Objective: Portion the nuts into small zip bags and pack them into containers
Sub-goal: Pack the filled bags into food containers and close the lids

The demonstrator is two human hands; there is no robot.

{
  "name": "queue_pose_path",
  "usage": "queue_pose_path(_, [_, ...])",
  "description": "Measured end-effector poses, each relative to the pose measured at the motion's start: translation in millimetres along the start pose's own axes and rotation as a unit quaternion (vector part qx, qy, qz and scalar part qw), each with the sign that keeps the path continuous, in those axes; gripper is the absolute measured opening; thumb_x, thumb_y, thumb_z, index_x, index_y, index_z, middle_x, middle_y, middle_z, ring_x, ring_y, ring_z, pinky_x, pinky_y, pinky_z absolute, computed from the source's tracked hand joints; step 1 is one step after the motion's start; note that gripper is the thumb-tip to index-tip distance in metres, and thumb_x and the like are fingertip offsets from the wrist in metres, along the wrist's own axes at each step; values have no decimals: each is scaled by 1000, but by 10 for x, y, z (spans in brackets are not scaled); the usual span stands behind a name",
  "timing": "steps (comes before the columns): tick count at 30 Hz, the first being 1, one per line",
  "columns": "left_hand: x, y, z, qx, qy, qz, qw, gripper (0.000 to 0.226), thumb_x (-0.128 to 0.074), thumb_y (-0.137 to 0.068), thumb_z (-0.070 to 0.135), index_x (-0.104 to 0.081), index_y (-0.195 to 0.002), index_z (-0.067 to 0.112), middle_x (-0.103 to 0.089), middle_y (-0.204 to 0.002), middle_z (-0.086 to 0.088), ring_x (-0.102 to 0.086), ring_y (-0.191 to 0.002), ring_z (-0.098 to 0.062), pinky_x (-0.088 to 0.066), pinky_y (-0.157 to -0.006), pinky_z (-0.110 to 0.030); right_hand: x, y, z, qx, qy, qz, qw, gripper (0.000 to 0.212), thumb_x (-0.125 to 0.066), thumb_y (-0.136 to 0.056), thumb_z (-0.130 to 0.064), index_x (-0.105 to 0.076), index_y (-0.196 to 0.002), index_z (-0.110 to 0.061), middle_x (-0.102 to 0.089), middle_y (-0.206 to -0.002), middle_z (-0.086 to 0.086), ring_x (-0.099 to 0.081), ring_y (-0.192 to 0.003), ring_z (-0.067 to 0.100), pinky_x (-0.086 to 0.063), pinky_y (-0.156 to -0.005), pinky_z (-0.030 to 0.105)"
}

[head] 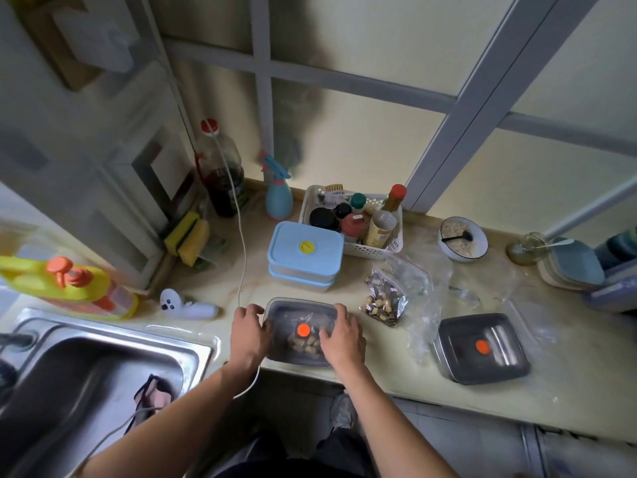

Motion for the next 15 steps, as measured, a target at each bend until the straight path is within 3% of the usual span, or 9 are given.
queue_pose_path(3, [-57, 13, 25, -79, -95, -6, 992, 47, -68, -89, 23, -54, -131, 7, -51, -123, -17, -52, -109, -37, -48, -89, -44, -43, 27, -16, -10, -6, 2, 1000, 59, -55, -96, -30, -31, -150, -29, -47, -139, 6, -49, -130, 29, -46, -102, 42])
queue_pose_path(8, [-163, 7, 50, -87, -104, -61, 989, 41, -58, -93, 23, -45, -128, 7, -51, -122, -14, -53, -108, -37, -48, -86, -46, -60, -9, -35, -21, -20, 3, 1000, 54, -55, -94, -28, -34, -144, -24, -48, -133, 8, -51, -124, 32, -47, -95, 41])
queue_pose_path(12, [-245, -72, 64, -45, -74, -94, 992, 39, -56, -97, 30, -39, -120, 3, -50, -120, -20, -52, -112, -40, -45, -92, -45, -113, -103, -90, -2, -22, 34, 999, 51, -57, -95, -41, -39, -134, -14, -51, -130, 13, -51, -122, 33, -47, -95, 41])
queue_pose_path(15, [-287, -155, 138, 26, 18, -88, 996, 41, -46, -103, 37, -39, -130, 6, -50, -132, -22, -48, -122, -43, -39, -103, -45, -173, -157, -119, 4, -20, 11, 1000, 55, -47, -101, -50, -31, -149, -29, -36, -151, 17, -44, -135, 37, -44, -106, 45])
Point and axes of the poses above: each hand's wrist, its own y-axis away from the middle knuckle, its own x-axis out of the back of the hand, z = x × y, the point moved 2 cm from there along -y, towards the middle knuckle
